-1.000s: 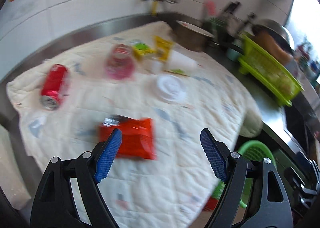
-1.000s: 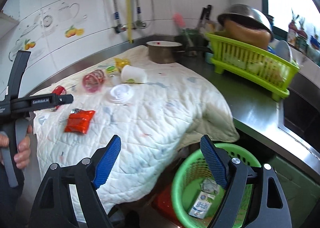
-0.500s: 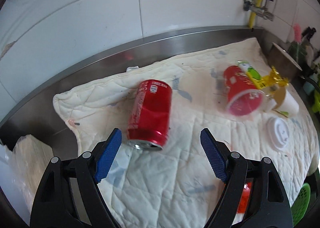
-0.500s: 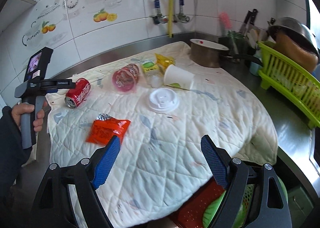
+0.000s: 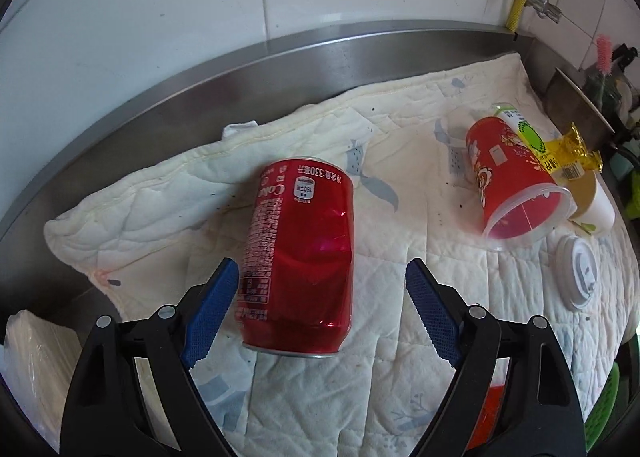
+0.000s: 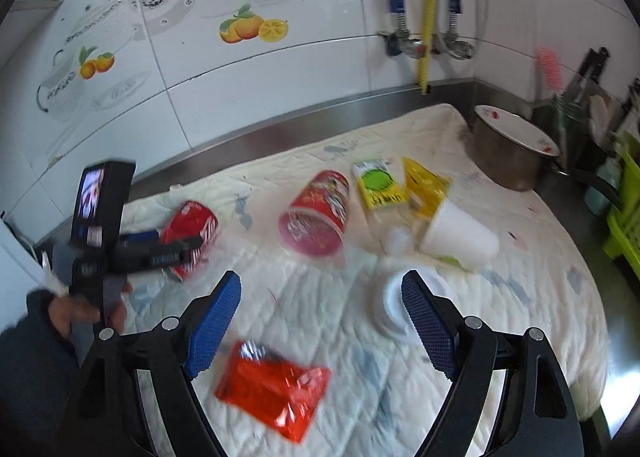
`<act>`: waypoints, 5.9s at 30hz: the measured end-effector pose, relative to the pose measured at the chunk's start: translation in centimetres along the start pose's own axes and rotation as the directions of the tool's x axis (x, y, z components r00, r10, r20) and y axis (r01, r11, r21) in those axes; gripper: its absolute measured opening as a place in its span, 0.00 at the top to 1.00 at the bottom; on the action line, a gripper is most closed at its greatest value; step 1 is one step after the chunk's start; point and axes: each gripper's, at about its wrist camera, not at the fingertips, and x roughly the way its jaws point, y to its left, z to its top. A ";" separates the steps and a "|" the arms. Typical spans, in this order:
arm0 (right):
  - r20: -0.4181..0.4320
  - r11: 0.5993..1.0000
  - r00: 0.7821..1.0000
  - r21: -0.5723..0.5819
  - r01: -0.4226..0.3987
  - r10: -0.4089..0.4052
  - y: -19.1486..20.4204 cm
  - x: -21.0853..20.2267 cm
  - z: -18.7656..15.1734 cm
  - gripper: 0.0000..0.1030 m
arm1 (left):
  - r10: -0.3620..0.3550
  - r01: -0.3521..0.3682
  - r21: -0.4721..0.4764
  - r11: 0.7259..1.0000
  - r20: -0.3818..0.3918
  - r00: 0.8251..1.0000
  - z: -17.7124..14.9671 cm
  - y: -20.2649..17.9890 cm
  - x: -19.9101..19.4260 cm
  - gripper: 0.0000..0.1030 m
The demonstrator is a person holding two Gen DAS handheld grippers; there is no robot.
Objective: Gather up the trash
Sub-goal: 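Grasp the red Coke can with the left tool while the right tool grasps the red paper cup, then carry the red paper cup over the green basket and release it with the right tool, then drop the Coke can into the green basket by opening the left tool, then move the right tool to the orange snack packet and close on it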
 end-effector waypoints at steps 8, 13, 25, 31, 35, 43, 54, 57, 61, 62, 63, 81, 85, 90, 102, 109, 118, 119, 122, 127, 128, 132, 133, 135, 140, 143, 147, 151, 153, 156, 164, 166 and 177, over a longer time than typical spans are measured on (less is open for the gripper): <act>-0.133 0.999 0.991 0.045 -0.018 0.024 0.5 8.4 7.0 0.23 | -0.032 0.032 0.009 0.999 -0.024 0.999 0.9 0.9 1.5 0.18; -0.240 0.996 0.971 0.094 -0.003 0.025 0.1 13.0 8.5 0.23 | -0.054 0.055 0.020 0.998 -0.047 0.997 1.0 1.3 2.4 0.18; -0.449 0.979 0.893 0.192 0.074 0.020 -1.2 21.2 8.3 0.26 | -0.102 0.104 0.023 0.994 -0.080 0.992 0.9 1.9 3.2 0.18; -0.459 0.977 0.888 0.202 0.069 0.032 -1.6 21.5 7.7 0.35 | -0.073 0.078 0.047 0.996 -0.100 0.992 1.2 1.5 3.8 0.20; -0.426 0.976 0.903 0.214 0.043 0.054 -2.2 19.4 7.0 0.35 | -0.045 0.051 0.056 0.997 -0.115 0.992 1.1 1.6 4.3 0.37; -0.303 0.978 0.947 0.203 -0.048 0.109 -2.8 11.9 5.0 0.35 | -0.101 0.102 0.012 0.995 -0.071 0.992 0.7 2.2 1.8 0.40; -0.140 0.964 0.990 0.267 0.012 0.026 -6.8 -0.9 -3.2 0.35 | -0.230 0.228 0.070 0.971 0.030 0.973 -1.5 -2.7 -6.0 0.40; -0.105 0.954 0.993 0.289 0.083 -0.055 -9.0 -4.4 -7.1 0.35 | -0.277 0.271 0.120 0.955 0.041 0.960 -2.9 -5.1 -8.1 0.40; -0.120 0.918 0.983 0.354 0.176 -0.142 -12.7 -8.6 -13.0 0.35 | -0.337 0.324 0.185 0.928 0.048 0.940 -5.2 -8.7 -11.0 0.40; -0.133 0.904 0.976 0.372 0.209 -0.171 -13.6 -9.6 -14.6 0.35 | -0.355 0.340 0.199 0.919 0.044 0.934 -5.7 -9.8 -11.4 0.40; -0.148 0.891 0.969 0.386 0.240 -0.197 -14.4 -10.4 -16.1 0.35 | -0.372 0.356 0.214 0.910 0.039 0.927 -6.4 -10.5 -12.0 0.40; -0.311 0.695 0.865 0.515 0.502 -0.394 -23.7 -15.8 -33.3 0.31 | -0.514 0.521 0.484 0.703 -0.162 0.843 -17.3 -28.6 -16.4 0.40; -0.289 0.685 0.861 0.521 0.509 -0.419 -23.7 -17.5 -33.8 0.26 | -0.523 0.548 0.511 0.663 -0.209 0.827 -19.4 -31.4 -16.4 0.40; -0.253 0.677 0.864 0.540 0.500 -0.436 -23.2 -20.5 -34.4 0.24 | -0.521 0.571 0.548 0.611 -0.265 0.812 -22.1 -34.8 -16.2 0.39; -0.188 0.650 0.847 0.565 0.508 -0.498 -21.8 -26.7 -35.5 0.19 | -0.500 0.606 0.584 0.540 -0.357 0.789 -27.1 -41.1 -14.9 0.38; -0.177 0.637 0.839 0.576 0.512 -0.515 -21.3 -28.8 -36.4 0.19 | -0.487 0.613 0.583 0.533 -0.380 0.786 -28.7 -42.5 -14.4 0.29; -0.138 0.670 0.855 0.565 0.482 -0.499 -20.4 -28.7 -35.5 0.18 | -0.489 0.569 0.577 0.586 -0.308 0.816 -26.9 -39.4 -15.4 0.23; -0.134 0.675 0.858 0.562 0.478 -0.496 -20.3 -28.5 -35.3 0.18 | -0.487 0.558 0.573 0.600 -0.291 0.823 -26.4 -38.7 -15.5 0.22; -0.122 0.698 0.869 0.547 0.462 -0.479 -19.8 -27.7 -34.3 0.18 | -0.474 0.523 0.562 0.641 -0.246 0.845 -25.2 -36.8 -15.6 0.22; -0.098 0.741 0.889 0.515 0.430 -0.447 -19.1 -26.2 -32.5 0.18 | -0.449 0.467 0.529 0.709 -0.172 0.877 -22.7 -33.2 -15.4 0.22; -0.094 0.749 0.892 0.509 0.424 -0.442 -19.0 -25.9 -32.1 0.18 | -0.445 0.459 0.517 0.722 -0.161 0.881 -22.3 -32.5 -15.4 0.22; -0.080 0.784 0.907 0.474 0.400 -0.414 -18.1 -24.5 -30.4 0.18 | -0.419 0.423 0.458 0.782 -0.117 0.900 -20.3 -29.4 -14.9 0.22; -0.078 0.793 0.910 0.465 0.394 -0.407 -18.0 -24.2 -30.0 0.18 | -0.412 0.413 0.441 0.797 -0.105 0.905 -19.8 -28.5 -14.8 0.22; -0.073 0.811 0.917 0.445 0.381 -0.391 -17.4 -23.3 -29.1 0.18 | -0.393 0.389 0.407 0.826 -0.080 0.916 -18.8 -26.5 -14.5 0.22; -0.063 0.863 0.939 0.378 0.335 -0.337 -15.7 -20.9 -26.8 0.18 | -0.345 0.335 0.326 0.884 -0.029 0.938 -16.8 -21.6 -14.0 0.21; -0.056 0.900 0.955 0.320 0.295 -0.293 -14.1 -18.9 -25.0 0.18 | -0.310 0.298 0.263 0.918 0.005 0.951 -15.4 -18.0 -13.7 0.20; -0.054 0.938 0.971 0.249 0.240 -0.234 -12.0 -16.3 -23.1 0.18 | -0.256 0.245 0.183 0.952 0.043 0.966 -14.0 -13.2 -13.2 0.20; -0.065 0.967 0.982 0.175 0.184 -0.175 -9.5 -13.4 -21.1 0.18 | -0.213 0.205 0.107 0.973 0.070 0.975 -12.9 -9.3 -13.0 0.19; -0.073 0.979 0.987 0.135 0.155 -0.147 -8.2 -12.0 -20.1 0.18 | -0.194 0.187 0.079 0.979 0.078 0.978 -12.7 -7.6 -12.9 0.19; -0.085 0.992 0.992 0.068 0.104 -0.098 -6.0 -9.8 -18.6 0.18 | -0.169 0.165 0.048 0.985 0.086 0.982 -12.2 -5.5 -12.7 0.18; -0.153 0.993 0.988 -0.112 -0.045 0.027 -1.3 -3.7 -15.1 0.16 | -0.130 0.132 -0.018 0.991 0.090 0.987 -11.5 -0.9 -11.9 0.18; -0.179 0.983 0.982 -0.162 -0.084 0.054 -0.2 -2.1 -14.4 0.16 | -0.124 0.127 -0.033 0.991 0.089 0.988 -11.3 -0.1 -11.6 0.18; -0.322 0.854 0.940 -0.453 -0.258 0.113 4.7 5.5 -11.4 0.16 | -0.104 0.109 -0.080 0.991 0.061 0.993 -10.8 3.1 -9.6 0.18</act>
